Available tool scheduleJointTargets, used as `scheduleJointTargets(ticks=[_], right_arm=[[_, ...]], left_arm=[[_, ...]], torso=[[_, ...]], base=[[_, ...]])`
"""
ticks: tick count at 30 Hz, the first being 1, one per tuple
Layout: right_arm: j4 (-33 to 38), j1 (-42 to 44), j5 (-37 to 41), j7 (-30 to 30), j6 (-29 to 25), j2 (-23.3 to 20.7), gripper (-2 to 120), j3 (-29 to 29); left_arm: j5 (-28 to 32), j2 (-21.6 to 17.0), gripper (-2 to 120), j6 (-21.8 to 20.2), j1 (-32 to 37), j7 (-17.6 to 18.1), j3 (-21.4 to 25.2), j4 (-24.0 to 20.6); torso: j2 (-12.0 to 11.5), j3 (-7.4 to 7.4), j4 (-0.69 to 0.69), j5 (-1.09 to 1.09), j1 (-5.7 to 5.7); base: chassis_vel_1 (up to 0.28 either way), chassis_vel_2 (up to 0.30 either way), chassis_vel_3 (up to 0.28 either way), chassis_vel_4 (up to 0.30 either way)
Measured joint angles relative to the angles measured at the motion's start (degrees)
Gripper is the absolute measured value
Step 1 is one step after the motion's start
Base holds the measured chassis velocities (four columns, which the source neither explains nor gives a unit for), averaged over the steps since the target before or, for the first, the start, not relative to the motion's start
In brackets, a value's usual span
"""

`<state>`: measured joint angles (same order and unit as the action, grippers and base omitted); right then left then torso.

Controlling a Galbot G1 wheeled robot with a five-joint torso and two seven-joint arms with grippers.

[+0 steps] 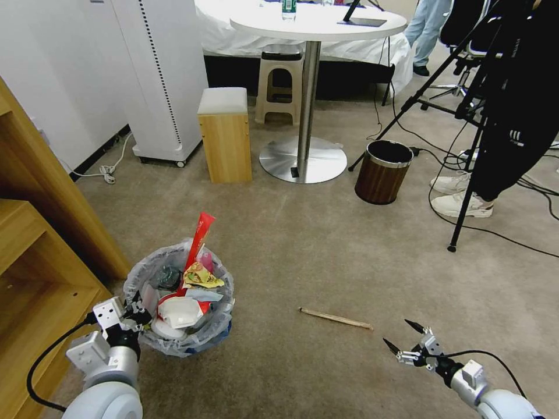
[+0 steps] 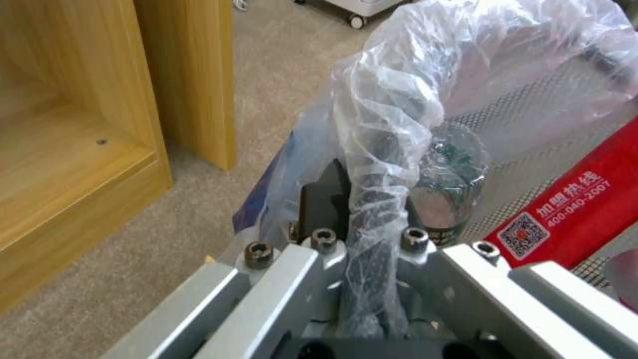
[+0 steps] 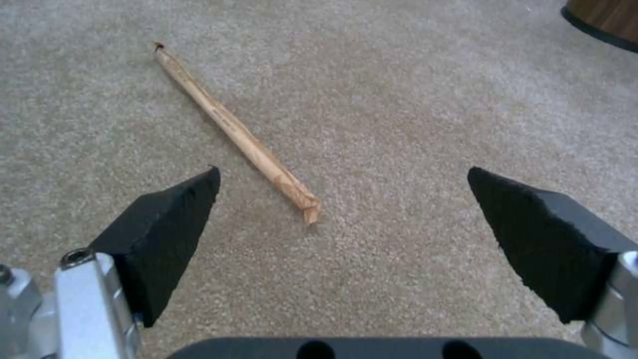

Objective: Pick up the trash bin and place the garbage on the floor into it.

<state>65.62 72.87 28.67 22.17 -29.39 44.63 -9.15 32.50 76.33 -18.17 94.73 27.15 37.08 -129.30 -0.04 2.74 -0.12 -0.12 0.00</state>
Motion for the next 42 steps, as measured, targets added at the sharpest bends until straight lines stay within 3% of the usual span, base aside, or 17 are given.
scheduleJointTargets(ticks=[13,24,42], right_arm=[[-2.3,-2.3,0.0,0.3,0.7,0.1,94,1.4],[-10.3,-10.2,-0.7,0.6,0.7,4.3,89,7.9],[-20.7,-17.0,-1.8,1.6,-1.0,8.3,81,10.8]], left_arm=[[0.0,0.1,0,0.0,0.0,0.0,0.2,0.1],[-0.1,1.1,0,0.2,0.9,-0.1,0.8,-0.7],[0.0,1.6,0,0.4,0.3,-0.2,0.8,-0.4]], torso=[[0.0,0.0,0.0,0.0,0.0],[0.0,0.0,0.01,0.01,0.0],[0.0,0.0,0.0,0.0,0.0]], base=[[0.0,0.0,0.0,0.0],[0.0,0.0,0.0,0.0],[0.0,0.0,0.0,0.0]])
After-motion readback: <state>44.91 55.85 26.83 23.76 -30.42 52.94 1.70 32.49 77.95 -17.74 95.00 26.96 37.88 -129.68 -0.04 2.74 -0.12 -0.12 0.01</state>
